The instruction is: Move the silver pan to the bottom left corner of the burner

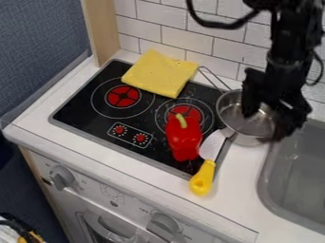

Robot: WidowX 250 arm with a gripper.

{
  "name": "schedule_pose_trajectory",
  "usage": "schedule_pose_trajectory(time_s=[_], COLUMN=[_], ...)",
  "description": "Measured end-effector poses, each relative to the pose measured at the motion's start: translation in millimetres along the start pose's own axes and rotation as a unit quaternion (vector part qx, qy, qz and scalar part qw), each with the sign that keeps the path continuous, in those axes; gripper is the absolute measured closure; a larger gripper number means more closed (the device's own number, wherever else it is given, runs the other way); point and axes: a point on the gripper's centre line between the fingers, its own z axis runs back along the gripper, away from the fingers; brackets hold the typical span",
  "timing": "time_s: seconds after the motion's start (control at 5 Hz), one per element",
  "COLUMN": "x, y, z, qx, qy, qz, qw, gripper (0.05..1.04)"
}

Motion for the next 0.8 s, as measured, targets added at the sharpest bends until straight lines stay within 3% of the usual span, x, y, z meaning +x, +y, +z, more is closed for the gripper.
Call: schedule_pose_trajectory(time_s=[0.2, 0.4, 0.8], x=[3.9, 6.0, 6.0], y=[-6.6, -6.4, -8.7], z=[-5.4, -11.9, -13.4], qx=[0.034, 0.048, 0.042], qy=[0.037, 0.067, 0.065], qz=[-0.017, -0.017, -0.006], qw=[0.9986, 0.9965, 0.997], gripper=[0.083, 0.139, 0.725])
